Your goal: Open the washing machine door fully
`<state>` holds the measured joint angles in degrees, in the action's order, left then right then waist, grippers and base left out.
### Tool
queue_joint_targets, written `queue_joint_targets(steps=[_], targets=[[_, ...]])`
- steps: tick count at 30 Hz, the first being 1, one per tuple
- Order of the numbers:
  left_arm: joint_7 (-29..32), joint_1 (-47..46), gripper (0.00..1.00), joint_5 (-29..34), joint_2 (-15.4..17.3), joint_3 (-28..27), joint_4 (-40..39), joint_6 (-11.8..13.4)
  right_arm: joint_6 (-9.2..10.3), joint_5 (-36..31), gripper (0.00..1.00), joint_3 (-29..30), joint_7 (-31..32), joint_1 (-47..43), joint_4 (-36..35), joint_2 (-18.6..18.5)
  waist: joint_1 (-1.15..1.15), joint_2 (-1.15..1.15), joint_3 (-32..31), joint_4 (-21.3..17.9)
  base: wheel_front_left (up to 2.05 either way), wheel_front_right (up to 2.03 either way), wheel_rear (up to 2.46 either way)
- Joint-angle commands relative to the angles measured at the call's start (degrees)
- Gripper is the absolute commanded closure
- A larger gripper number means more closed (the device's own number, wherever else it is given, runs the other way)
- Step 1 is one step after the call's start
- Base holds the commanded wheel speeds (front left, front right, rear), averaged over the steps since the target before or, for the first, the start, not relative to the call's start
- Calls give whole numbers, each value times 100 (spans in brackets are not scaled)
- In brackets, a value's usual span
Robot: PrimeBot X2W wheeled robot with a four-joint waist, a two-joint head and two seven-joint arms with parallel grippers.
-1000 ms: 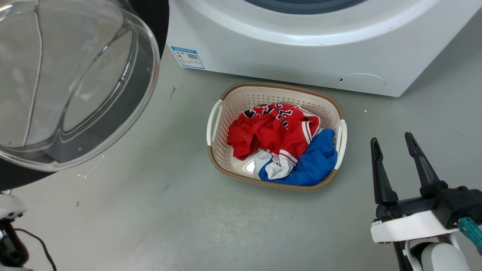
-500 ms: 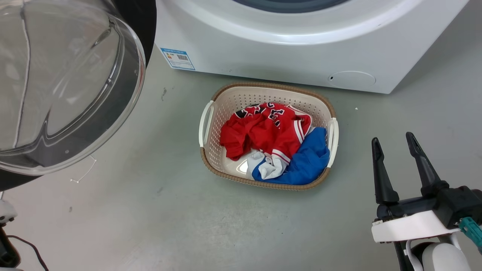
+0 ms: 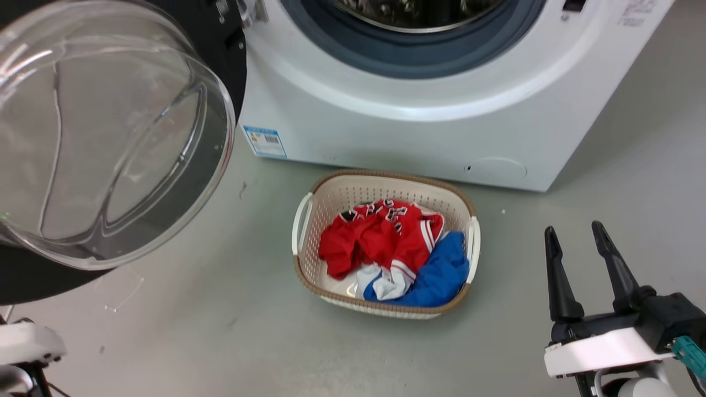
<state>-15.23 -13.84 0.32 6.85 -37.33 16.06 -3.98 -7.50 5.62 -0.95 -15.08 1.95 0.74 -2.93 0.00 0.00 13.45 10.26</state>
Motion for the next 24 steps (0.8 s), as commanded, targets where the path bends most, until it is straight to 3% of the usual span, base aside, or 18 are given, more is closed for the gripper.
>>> queue_joint_targets(steps=[1, 12, 24], targets=[[14, 172, 100, 58, -57, 76, -139, 17, 1, 62, 0, 10, -12, -90, 15, 11, 0, 0, -310, -23, 0, 0, 0], [15, 1053, 100, 276, -311, 980, -1012, -45, 1, 149, 0, 115, -12, -572, -19, 11, 0, 0, -1071, -103, 0, 0, 0], [15, 1590, 100, 205, -382, 2086, -1538, -123, 1, 193, 0, 209, -12, -822, -126, 11, 0, 0, -1369, -383, 0, 0, 0]])
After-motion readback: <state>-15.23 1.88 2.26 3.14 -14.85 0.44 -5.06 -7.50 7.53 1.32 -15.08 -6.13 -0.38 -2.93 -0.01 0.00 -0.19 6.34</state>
